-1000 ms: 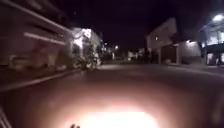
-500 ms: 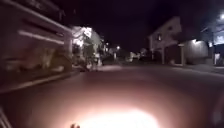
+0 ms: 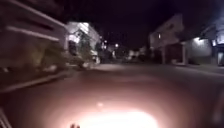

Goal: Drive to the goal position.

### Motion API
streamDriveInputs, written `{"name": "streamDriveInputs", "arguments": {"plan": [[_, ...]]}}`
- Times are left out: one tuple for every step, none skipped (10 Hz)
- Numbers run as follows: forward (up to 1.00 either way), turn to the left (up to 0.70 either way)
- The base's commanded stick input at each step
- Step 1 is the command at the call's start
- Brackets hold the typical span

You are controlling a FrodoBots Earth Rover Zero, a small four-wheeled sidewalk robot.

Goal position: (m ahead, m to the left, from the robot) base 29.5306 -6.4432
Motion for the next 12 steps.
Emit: {"name": "streamDriveInputs", "arguments": {"plan": [[1.0, 0.0], [1.0, 0.0], [1.0, 0.0], [1.0, 0.0], [1.0, 0.0], [1.0, 0.0], [1.0, 0.0], [1.0, 0.0], [1.0, 0.0], [1.0, 0.0], [1.0, 0.0], [1.0, 0.0]]}}
